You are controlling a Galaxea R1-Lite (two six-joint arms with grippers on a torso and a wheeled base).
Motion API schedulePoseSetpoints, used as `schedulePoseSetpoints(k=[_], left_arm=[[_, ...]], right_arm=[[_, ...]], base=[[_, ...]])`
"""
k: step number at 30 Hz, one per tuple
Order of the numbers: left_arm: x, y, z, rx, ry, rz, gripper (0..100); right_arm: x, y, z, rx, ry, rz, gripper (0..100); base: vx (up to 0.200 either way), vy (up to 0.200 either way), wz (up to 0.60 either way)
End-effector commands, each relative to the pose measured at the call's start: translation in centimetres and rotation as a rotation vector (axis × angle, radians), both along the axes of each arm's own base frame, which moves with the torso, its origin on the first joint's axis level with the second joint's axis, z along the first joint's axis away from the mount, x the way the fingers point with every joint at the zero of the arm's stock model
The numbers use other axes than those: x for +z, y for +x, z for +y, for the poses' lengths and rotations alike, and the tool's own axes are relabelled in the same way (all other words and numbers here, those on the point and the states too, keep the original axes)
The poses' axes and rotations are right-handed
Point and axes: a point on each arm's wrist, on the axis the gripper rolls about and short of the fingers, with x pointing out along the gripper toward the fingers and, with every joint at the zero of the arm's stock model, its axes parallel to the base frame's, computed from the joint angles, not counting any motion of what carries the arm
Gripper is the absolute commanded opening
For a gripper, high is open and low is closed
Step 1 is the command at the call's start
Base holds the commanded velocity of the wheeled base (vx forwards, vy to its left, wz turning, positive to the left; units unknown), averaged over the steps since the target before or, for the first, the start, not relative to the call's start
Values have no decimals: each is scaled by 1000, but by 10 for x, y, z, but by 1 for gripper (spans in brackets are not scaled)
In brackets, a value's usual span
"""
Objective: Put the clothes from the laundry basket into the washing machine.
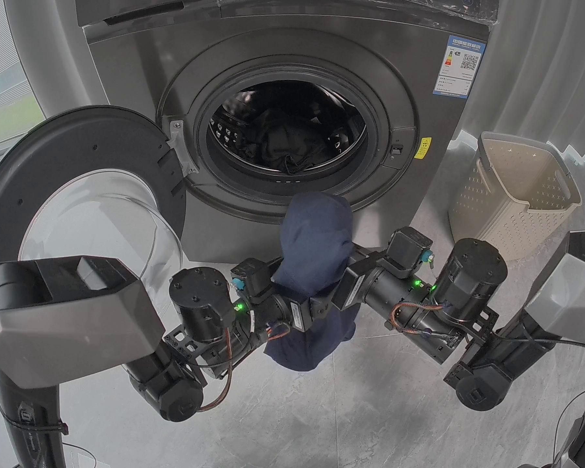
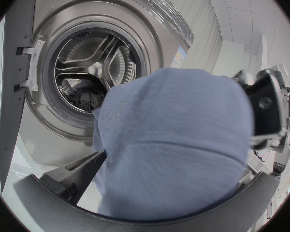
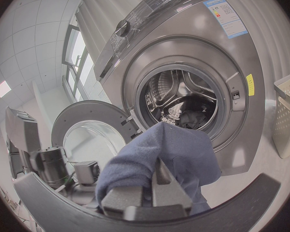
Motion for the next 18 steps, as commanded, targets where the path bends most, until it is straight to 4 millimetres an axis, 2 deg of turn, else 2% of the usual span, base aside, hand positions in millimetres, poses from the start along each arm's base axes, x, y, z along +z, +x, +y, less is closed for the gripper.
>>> schedulePoseSetpoints(k=[1,9,16,17,18], left_arm=[[-11,21,5,45,-2,-3,100],[-19,25,3,51,6,8,100],[-17,28,3,57,0,0,100],[-18,28,2,55,-1,-2,0],[-18,28,2,57,-1,-2,0]], right_arm=[[5,-12,1,22,3,-1,0],[12,-15,0,20,18,-15,0],[12,-15,0,20,18,-15,0],[12,-15,0,20,18,-15,0],[12,-15,0,20,19,-14,0]], base=[[0,0,0],[0,0,0],[0,0,0],[0,0,0],[0,0,0]])
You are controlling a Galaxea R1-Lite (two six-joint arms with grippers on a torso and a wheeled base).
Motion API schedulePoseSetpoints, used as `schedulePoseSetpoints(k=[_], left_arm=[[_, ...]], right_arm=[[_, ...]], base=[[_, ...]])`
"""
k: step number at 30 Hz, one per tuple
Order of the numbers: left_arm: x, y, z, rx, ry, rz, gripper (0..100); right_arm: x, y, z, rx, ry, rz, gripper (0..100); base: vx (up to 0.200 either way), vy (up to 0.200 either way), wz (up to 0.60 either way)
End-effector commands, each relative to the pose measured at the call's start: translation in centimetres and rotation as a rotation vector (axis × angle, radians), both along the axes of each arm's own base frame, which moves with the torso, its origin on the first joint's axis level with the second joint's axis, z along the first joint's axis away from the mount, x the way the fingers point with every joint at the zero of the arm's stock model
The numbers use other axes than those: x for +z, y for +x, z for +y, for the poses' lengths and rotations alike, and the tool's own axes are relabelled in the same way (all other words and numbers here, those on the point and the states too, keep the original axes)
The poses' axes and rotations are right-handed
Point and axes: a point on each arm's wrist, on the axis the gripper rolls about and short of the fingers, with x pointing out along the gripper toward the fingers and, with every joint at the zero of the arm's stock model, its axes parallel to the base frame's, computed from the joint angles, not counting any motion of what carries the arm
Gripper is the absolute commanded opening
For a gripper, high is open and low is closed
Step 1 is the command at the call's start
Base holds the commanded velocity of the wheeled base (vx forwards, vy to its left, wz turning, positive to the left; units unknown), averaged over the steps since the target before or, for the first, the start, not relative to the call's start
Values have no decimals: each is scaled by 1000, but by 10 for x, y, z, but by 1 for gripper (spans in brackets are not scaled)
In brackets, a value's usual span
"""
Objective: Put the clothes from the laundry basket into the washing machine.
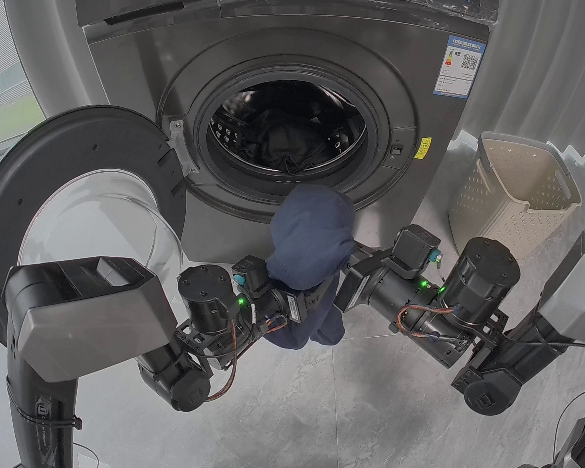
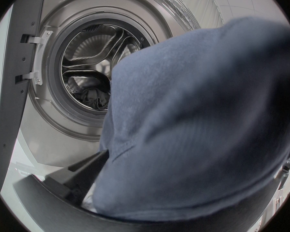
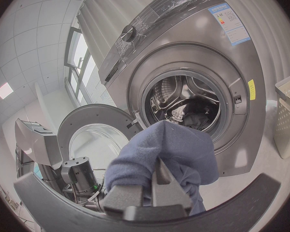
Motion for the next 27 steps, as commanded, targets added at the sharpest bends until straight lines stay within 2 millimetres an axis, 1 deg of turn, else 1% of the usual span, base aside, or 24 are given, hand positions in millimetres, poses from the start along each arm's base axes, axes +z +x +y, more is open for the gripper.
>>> schedulePoseSetpoints(k=[1,4,9,12,14,15,16,20,27], left_arm=[[-1,1,-1,0,-3,-1,0],[0,2,-1,4,-7,-7,0],[11,11,3,54,-42,-39,0],[19,14,10,90,-61,-52,0],[29,11,11,92,-78,-65,0],[29,11,11,92,-78,-65,0],[37,9,13,94,-98,-75,0],[50,0,13,83,-118,-91,0],[50,-5,16,83,-110,-82,0]], right_arm=[[1,0,0,1,3,-2,0],[1,0,0,1,3,-2,0],[0,1,-5,-10,5,8,0],[-4,1,-10,-17,-6,24,0],[-10,4,-15,-30,-22,43,0],[-10,4,-15,-30,-22,43,0],[-12,4,-15,-34,-23,54,0],[-22,11,-15,-49,-32,78,0],[-27,16,-13,-63,-35,88,0]], base=[[0,0,0],[0,0,0],[0,0,0],[0,0,0],[0,0,0],[0,0,0],[0,0,0],[0,0,0],[0,0,0]])
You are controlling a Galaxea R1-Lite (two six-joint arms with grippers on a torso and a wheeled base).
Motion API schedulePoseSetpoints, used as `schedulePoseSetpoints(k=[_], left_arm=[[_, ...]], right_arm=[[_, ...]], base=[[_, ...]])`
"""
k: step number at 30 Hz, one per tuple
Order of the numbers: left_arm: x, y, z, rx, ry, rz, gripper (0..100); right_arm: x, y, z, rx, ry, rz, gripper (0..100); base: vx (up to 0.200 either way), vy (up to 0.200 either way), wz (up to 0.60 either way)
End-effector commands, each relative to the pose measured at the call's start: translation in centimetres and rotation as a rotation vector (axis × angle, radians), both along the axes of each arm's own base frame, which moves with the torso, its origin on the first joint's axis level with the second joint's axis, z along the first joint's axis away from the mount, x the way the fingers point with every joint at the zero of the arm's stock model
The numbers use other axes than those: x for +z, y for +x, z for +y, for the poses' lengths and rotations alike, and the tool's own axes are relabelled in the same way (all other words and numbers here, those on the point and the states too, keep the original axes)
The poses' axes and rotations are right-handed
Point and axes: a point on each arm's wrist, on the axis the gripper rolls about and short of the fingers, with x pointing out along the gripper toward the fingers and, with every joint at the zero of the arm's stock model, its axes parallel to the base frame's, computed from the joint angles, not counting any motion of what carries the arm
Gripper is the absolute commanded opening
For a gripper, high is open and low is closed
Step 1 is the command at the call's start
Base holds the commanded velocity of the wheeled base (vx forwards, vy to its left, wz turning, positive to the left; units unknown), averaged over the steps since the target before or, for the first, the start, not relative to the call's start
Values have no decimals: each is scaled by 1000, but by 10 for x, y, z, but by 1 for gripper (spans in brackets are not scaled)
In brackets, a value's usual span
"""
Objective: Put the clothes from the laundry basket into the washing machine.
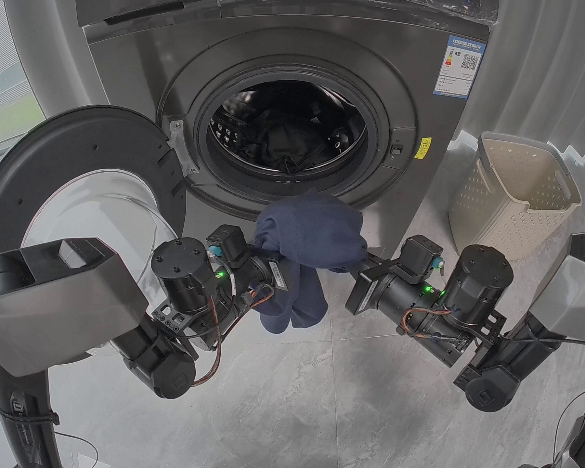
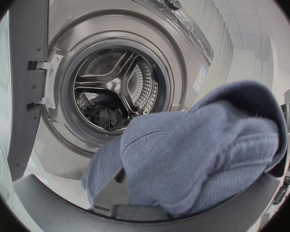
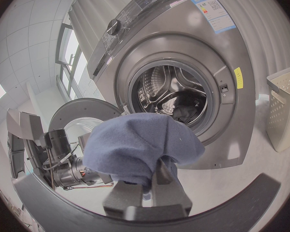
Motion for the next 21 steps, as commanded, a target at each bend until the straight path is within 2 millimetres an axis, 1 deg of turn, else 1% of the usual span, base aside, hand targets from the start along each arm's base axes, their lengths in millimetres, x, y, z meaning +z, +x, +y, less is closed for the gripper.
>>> schedulePoseSetpoints(k=[1,2,11,13,17,20,21], left_arm=[[8,-4,2,-6,-11,-18,0],[8,-4,2,-6,-11,-18,0],[9,-4,2,-3,-12,-19,0],[9,-4,3,-3,-13,-20,0],[15,-6,10,10,-16,-28,0],[23,-13,20,21,-19,-31,0],[25,-17,25,19,-10,-29,0]], right_arm=[[-7,3,2,-3,-13,14,0],[-7,3,2,-5,-14,13,100],[1,1,-1,-5,-3,-5,100],[-4,-4,-1,2,-24,8,100],[-19,-23,-11,29,-109,59,100],[-32,-38,-20,62,-170,113,100],[-36,-40,-22,67,-184,125,100]], base=[[0,0,0],[0,0,0],[0,0,0],[0,0,0],[0,0,0],[0,0,0],[0,0,0]])
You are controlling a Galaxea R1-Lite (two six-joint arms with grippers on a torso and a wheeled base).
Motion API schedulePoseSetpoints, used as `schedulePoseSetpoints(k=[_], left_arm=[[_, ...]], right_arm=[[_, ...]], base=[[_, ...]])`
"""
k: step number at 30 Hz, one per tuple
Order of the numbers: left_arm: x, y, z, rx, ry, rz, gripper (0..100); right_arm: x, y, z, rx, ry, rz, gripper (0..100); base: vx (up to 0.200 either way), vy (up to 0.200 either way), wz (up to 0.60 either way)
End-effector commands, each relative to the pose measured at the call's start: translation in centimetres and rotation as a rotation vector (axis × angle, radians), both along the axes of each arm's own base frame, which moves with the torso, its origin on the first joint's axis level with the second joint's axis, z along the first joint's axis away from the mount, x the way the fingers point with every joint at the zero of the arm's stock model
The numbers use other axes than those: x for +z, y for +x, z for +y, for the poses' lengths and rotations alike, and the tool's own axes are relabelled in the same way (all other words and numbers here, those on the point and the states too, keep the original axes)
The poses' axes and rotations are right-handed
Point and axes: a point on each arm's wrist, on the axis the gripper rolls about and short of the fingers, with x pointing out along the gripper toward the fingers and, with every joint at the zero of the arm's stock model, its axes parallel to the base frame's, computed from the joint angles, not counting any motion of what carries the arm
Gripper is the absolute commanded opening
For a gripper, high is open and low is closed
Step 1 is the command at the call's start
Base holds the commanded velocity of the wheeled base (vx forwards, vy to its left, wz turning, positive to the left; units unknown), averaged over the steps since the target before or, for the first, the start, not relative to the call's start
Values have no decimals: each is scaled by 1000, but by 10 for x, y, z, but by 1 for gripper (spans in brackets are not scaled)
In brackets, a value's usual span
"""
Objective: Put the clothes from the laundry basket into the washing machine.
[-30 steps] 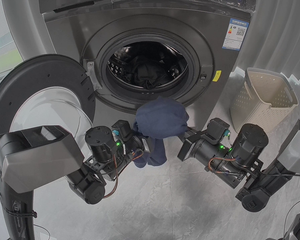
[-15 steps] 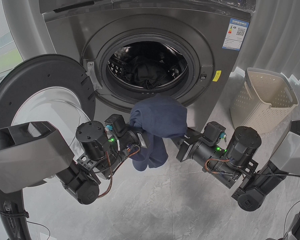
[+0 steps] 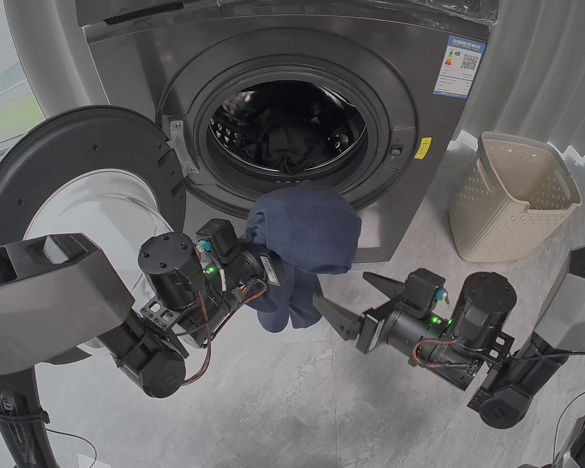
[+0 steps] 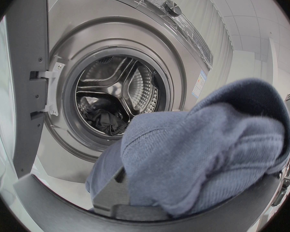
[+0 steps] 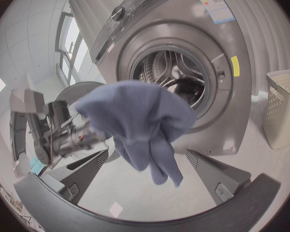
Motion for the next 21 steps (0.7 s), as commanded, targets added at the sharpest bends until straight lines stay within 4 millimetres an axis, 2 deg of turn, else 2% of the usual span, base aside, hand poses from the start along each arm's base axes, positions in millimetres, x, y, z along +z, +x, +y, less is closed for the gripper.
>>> schedulePoseSetpoints(k=[1,4,7,9,16,21], left_arm=[[15,-15,21,15,3,-9,0],[18,-28,31,10,10,4,0],[18,-36,36,10,19,19,0],[15,-56,48,7,50,56,0],[15,-92,64,-45,84,88,0],[15,-97,62,-58,99,78,0]], right_arm=[[-16,-18,-13,36,-77,65,100],[-23,-21,-17,38,-103,90,100],[-20,-22,-18,36,-99,86,100],[-16,-22,-21,27,-86,77,100],[-16,-14,-35,-32,-84,87,100],[-14,-12,-46,-72,-79,89,100]], base=[[0,0,0],[0,0,0],[0,0,0],[0,0,0],[0,0,0],[0,0,0]])
